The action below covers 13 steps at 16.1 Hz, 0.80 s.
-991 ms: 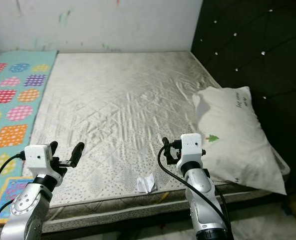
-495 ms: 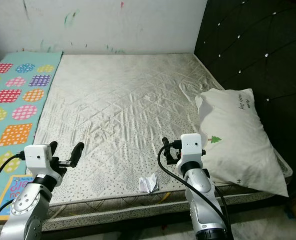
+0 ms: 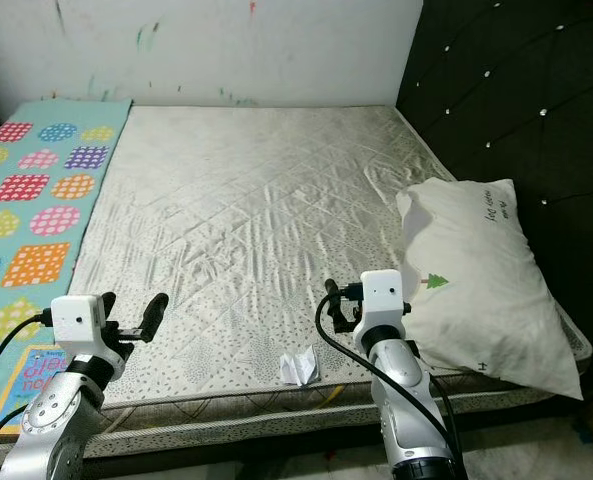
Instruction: Clean up the room
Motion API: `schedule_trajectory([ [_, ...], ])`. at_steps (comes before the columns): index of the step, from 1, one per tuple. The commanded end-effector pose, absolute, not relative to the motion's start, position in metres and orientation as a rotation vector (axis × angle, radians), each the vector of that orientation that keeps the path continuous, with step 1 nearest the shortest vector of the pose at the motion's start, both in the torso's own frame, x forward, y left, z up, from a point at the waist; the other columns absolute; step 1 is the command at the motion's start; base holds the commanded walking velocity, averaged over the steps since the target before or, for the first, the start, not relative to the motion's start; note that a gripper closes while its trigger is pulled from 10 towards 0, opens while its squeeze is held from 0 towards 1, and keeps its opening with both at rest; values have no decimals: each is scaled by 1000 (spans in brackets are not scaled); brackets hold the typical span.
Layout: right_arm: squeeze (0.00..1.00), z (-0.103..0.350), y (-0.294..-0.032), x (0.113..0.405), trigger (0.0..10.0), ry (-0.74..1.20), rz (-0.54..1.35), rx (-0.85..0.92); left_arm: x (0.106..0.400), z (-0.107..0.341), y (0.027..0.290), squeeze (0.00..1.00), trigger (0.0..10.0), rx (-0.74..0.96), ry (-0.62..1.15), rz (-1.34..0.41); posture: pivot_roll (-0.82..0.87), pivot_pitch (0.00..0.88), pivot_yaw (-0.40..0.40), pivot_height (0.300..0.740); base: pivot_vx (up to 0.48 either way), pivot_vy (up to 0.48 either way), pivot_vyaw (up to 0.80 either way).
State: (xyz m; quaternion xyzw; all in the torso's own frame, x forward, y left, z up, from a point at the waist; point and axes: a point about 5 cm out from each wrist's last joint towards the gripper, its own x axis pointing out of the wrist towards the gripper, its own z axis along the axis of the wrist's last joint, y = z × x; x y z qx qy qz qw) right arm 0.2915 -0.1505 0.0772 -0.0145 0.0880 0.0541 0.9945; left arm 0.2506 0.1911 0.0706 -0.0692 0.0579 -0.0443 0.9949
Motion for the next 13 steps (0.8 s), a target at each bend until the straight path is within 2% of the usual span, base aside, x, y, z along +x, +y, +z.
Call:
schedule_trajectory([
  [1,0,75,-153,289,10000,196,104,-23,249,75,192,0,10000,-136,109,-91,-92,0,-43,740,0,0,0],
  [11,0,73,-152,279,10000,237,129,-22,240,81,188,0,10000,-166,115,-117,-89,22,-45,740,0,0,0],
  [13,0,74,-151,278,10000,234,130,-26,240,82,187,0,10000,-166,118,-120,-90,17,-45,740,244,0,0],
])
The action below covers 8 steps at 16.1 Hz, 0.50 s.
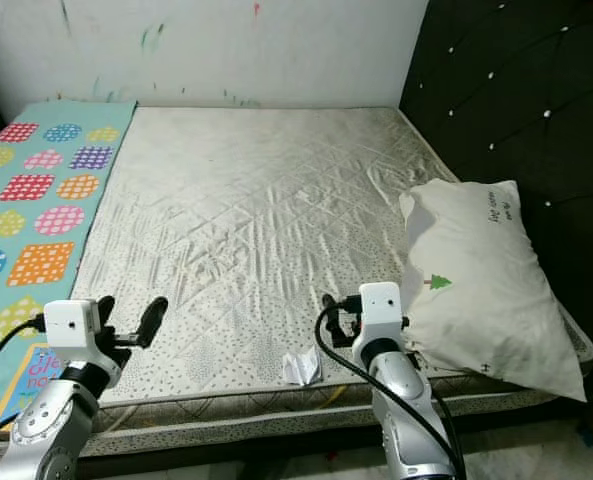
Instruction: Clean up the room
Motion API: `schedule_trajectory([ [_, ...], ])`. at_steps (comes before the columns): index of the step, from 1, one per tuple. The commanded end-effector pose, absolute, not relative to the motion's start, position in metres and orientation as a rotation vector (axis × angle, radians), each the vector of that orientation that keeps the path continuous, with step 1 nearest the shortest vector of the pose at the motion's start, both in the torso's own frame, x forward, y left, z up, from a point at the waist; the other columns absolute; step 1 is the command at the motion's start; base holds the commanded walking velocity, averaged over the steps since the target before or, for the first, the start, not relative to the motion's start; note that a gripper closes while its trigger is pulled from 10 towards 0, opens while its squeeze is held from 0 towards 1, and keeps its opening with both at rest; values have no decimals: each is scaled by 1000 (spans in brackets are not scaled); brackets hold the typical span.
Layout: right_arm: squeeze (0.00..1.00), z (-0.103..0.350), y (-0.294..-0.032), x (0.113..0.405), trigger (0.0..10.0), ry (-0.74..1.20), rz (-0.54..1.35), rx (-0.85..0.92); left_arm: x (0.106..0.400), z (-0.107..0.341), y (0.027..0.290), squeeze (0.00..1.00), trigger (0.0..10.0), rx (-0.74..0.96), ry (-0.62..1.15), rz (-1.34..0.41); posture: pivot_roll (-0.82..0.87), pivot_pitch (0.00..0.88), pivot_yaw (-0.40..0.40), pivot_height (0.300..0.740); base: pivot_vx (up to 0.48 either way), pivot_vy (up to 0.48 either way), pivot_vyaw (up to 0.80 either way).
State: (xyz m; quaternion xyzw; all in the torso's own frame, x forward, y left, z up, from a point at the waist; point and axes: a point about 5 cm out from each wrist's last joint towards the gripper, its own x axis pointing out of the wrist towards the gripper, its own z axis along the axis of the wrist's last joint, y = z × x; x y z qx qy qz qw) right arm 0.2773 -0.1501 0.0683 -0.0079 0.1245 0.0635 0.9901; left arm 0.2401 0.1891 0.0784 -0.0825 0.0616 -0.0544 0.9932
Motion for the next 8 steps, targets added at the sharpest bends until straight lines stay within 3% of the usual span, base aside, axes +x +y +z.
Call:
schedule_trajectory([
  [1,0,74,-151,279,10000,234,130,-27,240,82,187,0,10000,-166,119,-121,-90,17,-45,740,247,0,0],
  [6,0,76,-151,282,10000,220,126,-23,244,82,188,0,10000,-156,117,-124,-88,5,-42,740,247,0,0],
  [8,0,77,-151,284,10000,213,124,-24,246,81,189,0,10000,-148,125,-113,-87,2,-44,740,0,0,0],
])
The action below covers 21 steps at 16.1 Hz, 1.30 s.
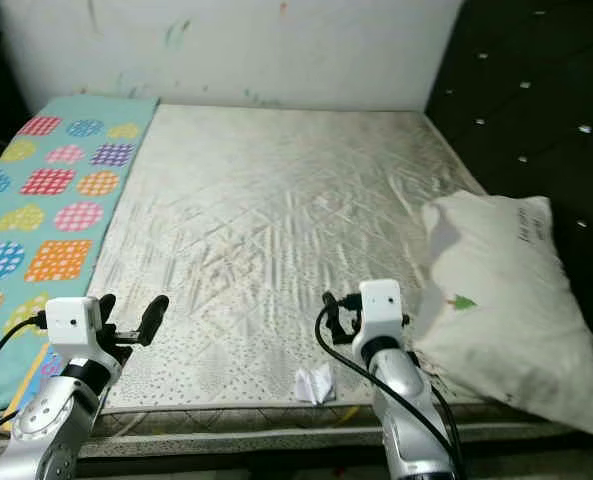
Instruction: Clean up the room
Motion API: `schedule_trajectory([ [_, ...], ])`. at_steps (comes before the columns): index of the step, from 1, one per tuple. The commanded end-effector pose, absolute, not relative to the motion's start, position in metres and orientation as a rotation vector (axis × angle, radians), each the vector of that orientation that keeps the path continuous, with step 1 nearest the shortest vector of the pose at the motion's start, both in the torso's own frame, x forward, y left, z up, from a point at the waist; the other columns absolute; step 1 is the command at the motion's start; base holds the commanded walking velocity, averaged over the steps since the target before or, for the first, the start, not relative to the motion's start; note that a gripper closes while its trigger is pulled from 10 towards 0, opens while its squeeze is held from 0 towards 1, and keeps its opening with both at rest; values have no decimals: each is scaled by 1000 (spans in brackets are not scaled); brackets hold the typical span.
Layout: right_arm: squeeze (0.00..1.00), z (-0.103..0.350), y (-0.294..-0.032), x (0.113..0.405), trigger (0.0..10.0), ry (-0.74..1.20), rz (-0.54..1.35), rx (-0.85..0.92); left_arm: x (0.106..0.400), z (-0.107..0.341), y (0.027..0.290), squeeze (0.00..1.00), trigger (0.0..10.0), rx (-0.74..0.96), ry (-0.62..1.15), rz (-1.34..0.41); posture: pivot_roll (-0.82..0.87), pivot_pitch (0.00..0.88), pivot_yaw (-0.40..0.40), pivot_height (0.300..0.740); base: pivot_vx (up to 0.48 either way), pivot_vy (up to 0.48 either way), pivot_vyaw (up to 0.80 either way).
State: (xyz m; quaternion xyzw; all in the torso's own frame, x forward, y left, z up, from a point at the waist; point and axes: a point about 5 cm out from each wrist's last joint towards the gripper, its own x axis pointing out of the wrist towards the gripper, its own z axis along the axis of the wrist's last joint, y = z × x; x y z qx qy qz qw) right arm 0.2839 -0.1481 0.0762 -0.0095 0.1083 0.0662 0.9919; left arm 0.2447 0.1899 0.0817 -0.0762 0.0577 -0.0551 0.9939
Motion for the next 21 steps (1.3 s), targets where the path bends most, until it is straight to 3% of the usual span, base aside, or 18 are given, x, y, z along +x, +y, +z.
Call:
schedule_trajectory([
  [1,0,77,-152,285,10000,210,121,-25,247,80,190,0,10000,-144,129,-106,-87,3,-45,740,0,0,0],
  [15,0,77,-151,290,10000,212,136,-34,255,81,191,0,10000,-140,120,-86,-93,0,-44,740,0,0,0],
  [21,0,78,-150,292,10000,206,139,-36,256,81,192,0,10000,-138,115,-81,-96,0,-44,680,0,0,0],
])
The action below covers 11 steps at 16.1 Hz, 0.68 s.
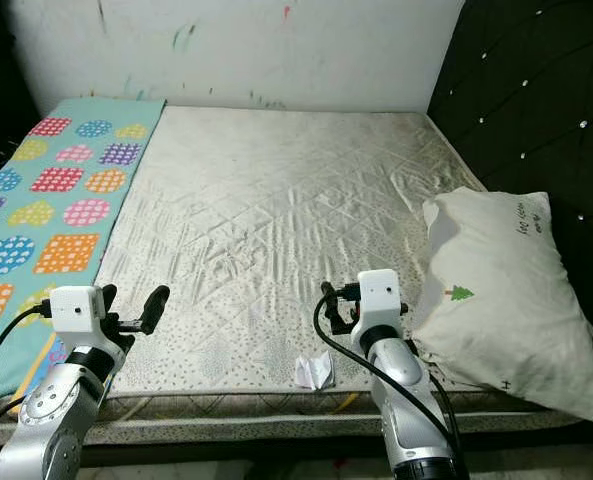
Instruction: Clean up the room
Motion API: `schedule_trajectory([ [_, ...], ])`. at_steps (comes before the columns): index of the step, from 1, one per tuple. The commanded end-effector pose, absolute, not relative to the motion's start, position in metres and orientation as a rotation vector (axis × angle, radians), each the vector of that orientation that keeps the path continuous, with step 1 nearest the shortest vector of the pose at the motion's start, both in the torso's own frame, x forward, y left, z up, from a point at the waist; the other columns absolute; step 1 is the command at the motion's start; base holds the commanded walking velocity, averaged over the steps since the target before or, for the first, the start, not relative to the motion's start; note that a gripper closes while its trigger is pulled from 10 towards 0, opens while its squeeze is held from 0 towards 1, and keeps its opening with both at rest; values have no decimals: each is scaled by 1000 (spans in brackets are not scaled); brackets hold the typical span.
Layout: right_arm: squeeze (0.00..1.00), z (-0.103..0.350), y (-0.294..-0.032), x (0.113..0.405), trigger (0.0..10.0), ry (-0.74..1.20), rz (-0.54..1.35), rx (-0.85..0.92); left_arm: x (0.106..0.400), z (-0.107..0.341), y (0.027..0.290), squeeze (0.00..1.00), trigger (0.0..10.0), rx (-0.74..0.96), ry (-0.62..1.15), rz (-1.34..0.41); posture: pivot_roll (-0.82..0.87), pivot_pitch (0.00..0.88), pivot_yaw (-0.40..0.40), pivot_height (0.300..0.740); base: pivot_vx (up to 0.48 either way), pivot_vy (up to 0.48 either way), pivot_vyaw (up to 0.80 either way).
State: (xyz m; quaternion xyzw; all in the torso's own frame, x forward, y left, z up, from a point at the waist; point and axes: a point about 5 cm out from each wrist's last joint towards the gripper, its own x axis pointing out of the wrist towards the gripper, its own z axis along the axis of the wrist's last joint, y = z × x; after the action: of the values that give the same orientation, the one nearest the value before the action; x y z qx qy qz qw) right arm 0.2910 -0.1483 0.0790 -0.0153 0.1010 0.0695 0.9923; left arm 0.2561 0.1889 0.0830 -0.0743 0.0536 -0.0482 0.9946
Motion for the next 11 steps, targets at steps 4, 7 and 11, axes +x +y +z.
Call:
schedule_trajectory([
  [4,0,78,-151,292,10000,203,140,-38,257,81,192,0,10000,-137,112,-78,-97,0,-43,630,0,0,0],
  [7,0,79,-151,292,10000,198,141,-40,257,81,191,0,10000,-140,105,-75,-99,0,-47,617,0,0,0],
  [11,0,78,-151,291,10000,198,146,-43,256,81,191,0,10000,-149,101,-72,-98,0,-48,617,0,0,0],
])
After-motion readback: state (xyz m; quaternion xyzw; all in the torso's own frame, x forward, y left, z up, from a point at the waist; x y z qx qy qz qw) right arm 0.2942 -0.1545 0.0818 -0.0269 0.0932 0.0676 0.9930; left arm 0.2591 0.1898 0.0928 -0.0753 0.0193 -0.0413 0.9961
